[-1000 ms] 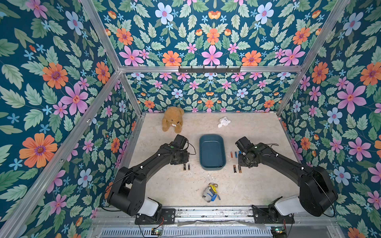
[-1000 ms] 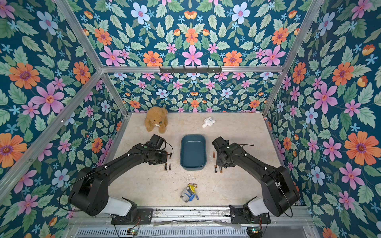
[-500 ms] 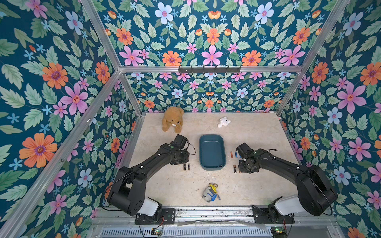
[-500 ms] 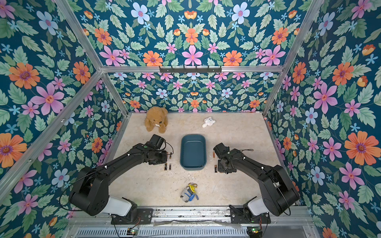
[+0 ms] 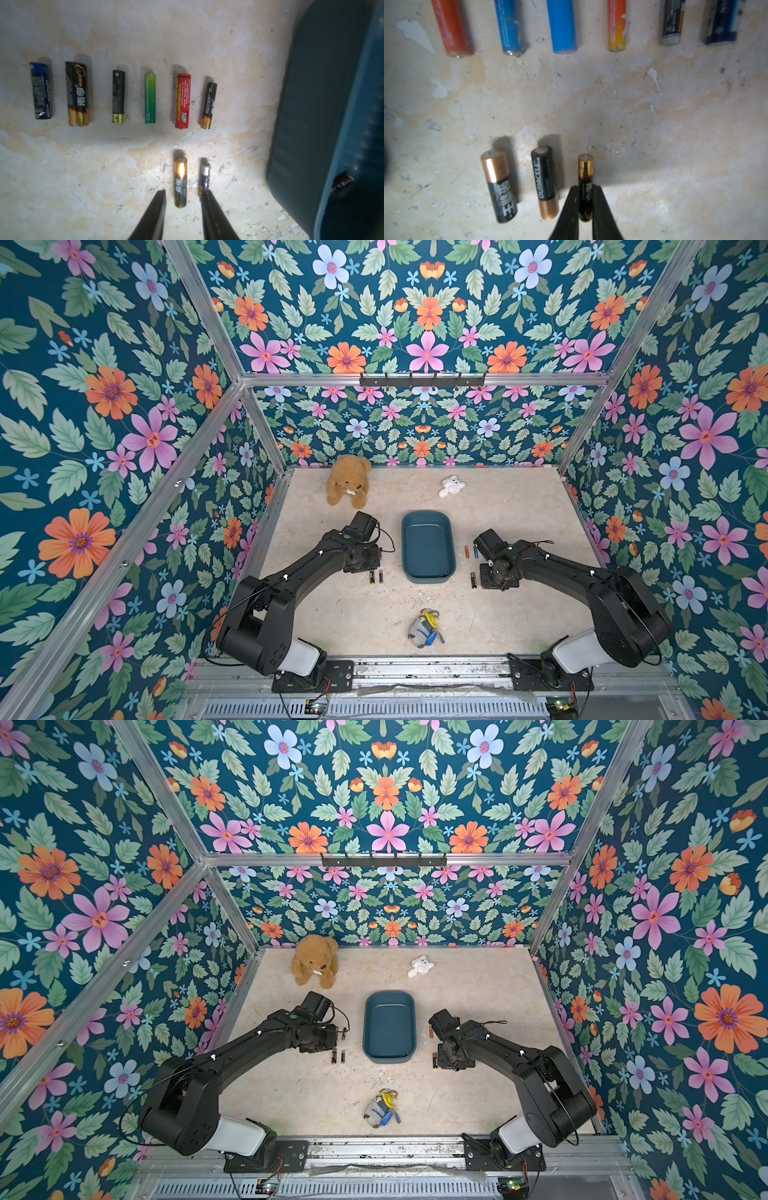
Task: Take the batteries out of the storage box
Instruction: Place the battery at the center of the board.
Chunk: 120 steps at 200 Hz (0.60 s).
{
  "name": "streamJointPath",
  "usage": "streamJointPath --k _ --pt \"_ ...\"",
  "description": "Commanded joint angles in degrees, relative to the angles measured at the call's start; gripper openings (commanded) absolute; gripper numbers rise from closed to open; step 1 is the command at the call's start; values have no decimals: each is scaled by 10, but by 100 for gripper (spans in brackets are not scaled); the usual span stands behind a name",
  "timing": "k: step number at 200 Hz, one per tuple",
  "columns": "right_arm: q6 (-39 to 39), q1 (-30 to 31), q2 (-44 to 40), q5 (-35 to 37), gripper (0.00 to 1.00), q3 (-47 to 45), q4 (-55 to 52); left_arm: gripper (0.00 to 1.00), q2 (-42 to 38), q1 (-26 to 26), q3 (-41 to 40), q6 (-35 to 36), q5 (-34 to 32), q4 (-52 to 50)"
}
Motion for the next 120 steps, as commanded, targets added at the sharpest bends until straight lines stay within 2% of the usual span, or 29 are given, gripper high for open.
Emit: streamJointPath --k 1,120 --pt "1 -4 3 3 12 -1 4 35 -3 0 -1 2 -1 -5" --pt "-4 -6 31 -7 15 -1 7 35 1 0 1 2 1 -4"
